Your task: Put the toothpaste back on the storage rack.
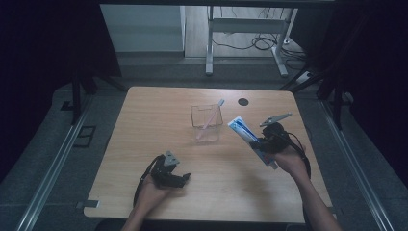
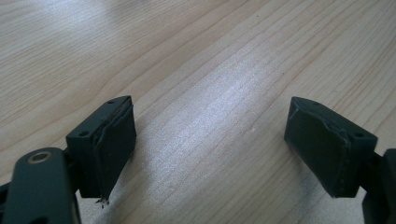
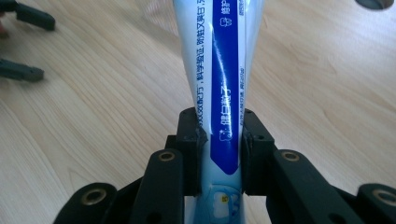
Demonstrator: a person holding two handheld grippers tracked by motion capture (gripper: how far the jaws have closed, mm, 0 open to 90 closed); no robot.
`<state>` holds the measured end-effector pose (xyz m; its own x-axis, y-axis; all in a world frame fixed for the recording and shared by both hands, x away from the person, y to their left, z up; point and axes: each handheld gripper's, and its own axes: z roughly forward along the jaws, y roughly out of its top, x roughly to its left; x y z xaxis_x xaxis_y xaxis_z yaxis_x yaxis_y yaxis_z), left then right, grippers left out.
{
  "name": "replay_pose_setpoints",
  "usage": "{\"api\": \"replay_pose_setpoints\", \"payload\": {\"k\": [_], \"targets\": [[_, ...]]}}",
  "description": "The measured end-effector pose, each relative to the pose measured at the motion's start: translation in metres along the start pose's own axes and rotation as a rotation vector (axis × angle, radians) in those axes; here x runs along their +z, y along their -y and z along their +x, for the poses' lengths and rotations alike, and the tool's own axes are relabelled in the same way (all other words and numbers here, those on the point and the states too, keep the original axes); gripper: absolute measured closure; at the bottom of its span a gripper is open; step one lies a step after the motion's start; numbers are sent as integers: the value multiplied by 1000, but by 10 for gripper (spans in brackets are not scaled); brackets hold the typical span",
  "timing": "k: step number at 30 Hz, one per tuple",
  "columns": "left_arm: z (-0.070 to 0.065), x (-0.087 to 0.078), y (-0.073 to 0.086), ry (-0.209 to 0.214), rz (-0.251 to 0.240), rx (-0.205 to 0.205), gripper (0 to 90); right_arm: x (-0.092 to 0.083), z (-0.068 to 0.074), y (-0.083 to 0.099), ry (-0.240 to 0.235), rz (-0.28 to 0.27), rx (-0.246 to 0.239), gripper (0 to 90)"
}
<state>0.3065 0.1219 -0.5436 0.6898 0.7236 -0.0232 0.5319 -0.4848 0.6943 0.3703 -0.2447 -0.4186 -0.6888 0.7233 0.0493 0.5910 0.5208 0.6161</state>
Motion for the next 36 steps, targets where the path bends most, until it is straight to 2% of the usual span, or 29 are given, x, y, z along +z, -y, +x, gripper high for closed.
{"api": "replay_pose_setpoints", "payload": {"k": [22, 29, 36], "targets": [[0, 0, 0, 0, 1, 1, 166, 1, 15, -52, -33, -82, -44, 730], [0, 0, 0, -1, 1, 1, 166, 7, 20, -70, -57, -117, -72, 730], [0, 0, 0, -1, 1, 1, 166, 17, 23, -88, -54, -143, -93, 730]]}}
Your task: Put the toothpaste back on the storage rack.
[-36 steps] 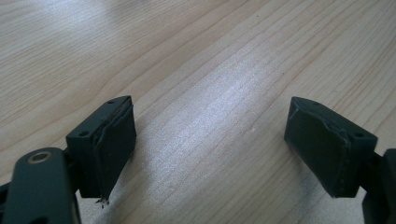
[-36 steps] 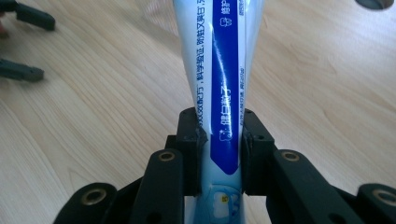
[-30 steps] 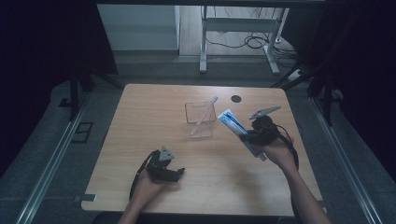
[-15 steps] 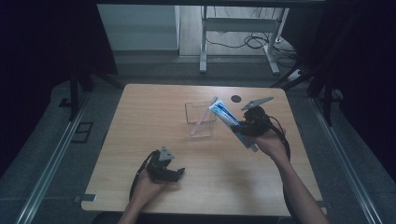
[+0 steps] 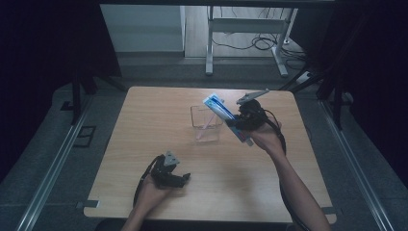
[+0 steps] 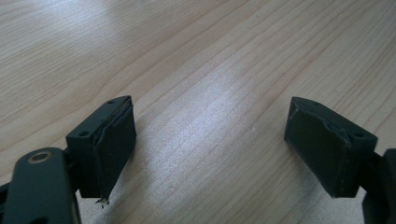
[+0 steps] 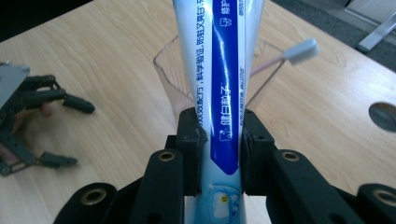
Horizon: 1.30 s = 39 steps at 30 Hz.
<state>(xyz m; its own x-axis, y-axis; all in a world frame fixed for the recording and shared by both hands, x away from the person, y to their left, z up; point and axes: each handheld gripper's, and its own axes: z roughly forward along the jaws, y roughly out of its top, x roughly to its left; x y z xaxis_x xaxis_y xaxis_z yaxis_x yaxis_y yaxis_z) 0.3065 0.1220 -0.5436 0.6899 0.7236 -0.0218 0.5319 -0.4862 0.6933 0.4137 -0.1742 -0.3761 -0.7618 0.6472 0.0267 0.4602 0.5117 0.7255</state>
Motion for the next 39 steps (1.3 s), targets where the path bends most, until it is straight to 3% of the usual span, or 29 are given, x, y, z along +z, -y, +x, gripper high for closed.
{"api": "replay_pose_setpoints", "payload": {"k": [9, 39], "targets": [[0, 0, 0, 0, 0, 0, 167, 17, -2, -19, 19, -31, -14, 730], [1, 0, 0, 2, 5, 7, 166, 76, -8, -64, 12, -126, 2, 730]]}}
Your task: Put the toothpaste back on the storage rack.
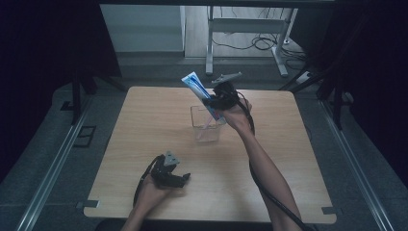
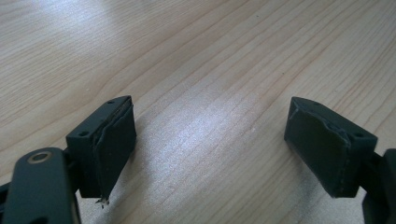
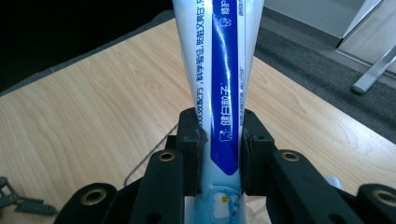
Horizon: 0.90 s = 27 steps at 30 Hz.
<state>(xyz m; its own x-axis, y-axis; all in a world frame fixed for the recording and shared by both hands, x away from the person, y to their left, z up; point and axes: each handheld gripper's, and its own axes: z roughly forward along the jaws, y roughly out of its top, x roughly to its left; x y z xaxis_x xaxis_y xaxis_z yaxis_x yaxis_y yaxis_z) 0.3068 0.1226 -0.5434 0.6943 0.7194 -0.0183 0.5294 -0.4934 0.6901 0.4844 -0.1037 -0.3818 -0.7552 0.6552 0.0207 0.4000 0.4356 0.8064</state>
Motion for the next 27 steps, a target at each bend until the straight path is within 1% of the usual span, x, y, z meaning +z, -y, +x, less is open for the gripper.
{"api": "replay_pose_setpoints", "payload": {"k": [5, 7, 12, 15, 26, 27], "targets": [[0, 0, 0, 0, 0, 0, 166, 12, 2, -3, 2, -15, -2, 730], [0, 0, 0, 0, 0, -1, 166, 17, 2, -3, 3, -13, -2, 730], [0, 0, 0, 0, 0, -1, 166, 31, 4, 0, 3, -10, -2, 730], [0, 0, 0, 1, 0, 0, 166, 37, 5, 4, 8, -6, -11, 729], [0, 0, 0, 0, 4, 0, 167, 49, 7, 16, 25, 16, -20, 725], [0, 0, 0, 0, 4, 0, 166, 49, 7, 17, 29, 17, -27, 724]]}}
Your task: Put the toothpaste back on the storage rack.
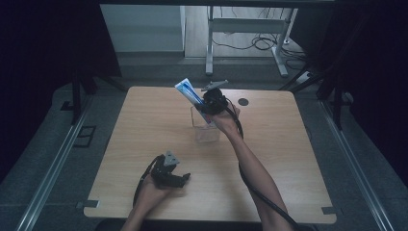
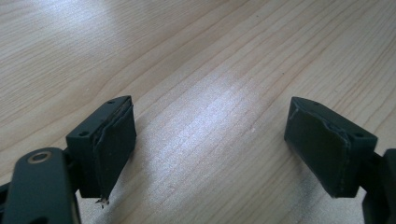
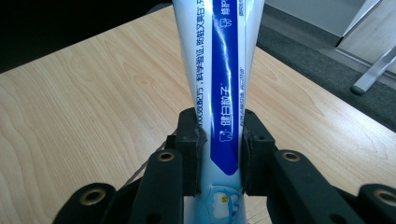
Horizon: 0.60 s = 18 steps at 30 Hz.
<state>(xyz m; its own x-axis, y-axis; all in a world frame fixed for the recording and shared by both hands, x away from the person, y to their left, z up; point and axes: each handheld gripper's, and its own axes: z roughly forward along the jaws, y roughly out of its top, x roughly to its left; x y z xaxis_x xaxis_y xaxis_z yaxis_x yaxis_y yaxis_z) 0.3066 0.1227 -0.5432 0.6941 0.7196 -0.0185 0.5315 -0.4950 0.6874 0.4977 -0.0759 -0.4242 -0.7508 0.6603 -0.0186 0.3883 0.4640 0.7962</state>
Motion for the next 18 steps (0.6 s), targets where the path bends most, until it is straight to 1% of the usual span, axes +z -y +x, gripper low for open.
{"api": "replay_pose_setpoints", "payload": {"k": [7, 10, 13, 18], "targets": [[0, 0, 0, 1, 0, 0, 166, 4, 1, 5, 20, 11, -10, 722], [0, 0, 0, 1, 0, 0, 166, 4, 0, 6, 14, 5, -10, 720], [0, 0, 0, 1, 0, 1, 166, 4, 1, 8, 12, 10, -21, 718], [0, 0, 0, 1, 0, 1, 166, 4, 2, 13, 8, 21, -25, 715]]}}
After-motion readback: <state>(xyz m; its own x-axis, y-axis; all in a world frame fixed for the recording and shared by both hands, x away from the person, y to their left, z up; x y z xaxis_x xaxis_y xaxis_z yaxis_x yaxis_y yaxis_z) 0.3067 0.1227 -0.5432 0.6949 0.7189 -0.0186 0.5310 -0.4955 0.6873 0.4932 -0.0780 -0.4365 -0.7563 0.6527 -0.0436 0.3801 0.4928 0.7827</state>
